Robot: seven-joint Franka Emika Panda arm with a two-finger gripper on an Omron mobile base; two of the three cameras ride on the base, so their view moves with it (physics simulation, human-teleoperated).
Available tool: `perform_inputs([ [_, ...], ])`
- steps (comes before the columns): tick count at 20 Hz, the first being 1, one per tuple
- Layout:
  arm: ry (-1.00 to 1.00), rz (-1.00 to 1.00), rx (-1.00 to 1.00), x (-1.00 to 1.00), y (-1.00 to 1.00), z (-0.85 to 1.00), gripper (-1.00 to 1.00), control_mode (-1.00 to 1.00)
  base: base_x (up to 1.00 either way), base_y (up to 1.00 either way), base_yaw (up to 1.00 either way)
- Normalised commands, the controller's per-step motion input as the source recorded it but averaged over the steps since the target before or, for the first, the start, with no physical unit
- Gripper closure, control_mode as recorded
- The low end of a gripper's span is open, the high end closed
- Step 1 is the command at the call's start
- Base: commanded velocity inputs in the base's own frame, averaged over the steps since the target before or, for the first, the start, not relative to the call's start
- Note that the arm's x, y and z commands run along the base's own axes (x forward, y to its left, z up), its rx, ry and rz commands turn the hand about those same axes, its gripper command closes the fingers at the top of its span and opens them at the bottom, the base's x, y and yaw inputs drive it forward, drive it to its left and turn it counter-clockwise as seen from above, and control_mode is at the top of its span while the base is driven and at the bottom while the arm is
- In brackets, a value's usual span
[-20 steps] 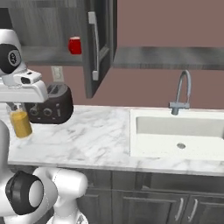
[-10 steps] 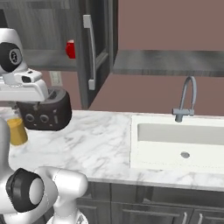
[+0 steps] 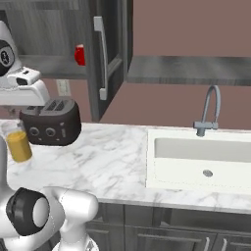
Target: There is a tray on the dining counter. Grab the cup, mug, and pitcher and place them on the tray. The pitcher may be placed next to the tray if it cannot fit the tray.
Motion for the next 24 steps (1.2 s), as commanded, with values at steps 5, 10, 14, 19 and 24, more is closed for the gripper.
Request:
perform_inputs([
  [5,-0.12,0.00,0.00,0.40,0.00,0.46,-1.00,-1.00,0.00,0.00,0.00],
  [10,-0.09,-0.04,0.00,0.64,0.00,0.39,-1.00,-1.00,0.00,0.00,0.00],
  [14,-0.03,-0.06,0.00,0.94,0.00,0.26,-1.00,-1.00,0.00,0.00,0.00],
  [19,-0.01,-0.06,0.00,0.89,0.00,0.15,-1.00,-1.00,0.00,0.00,0.00],
  [24,-0.07,-0.04,0.00,0.67,0.00,0.06,-1.00,-1.00,0.00,0.00,0.00],
])
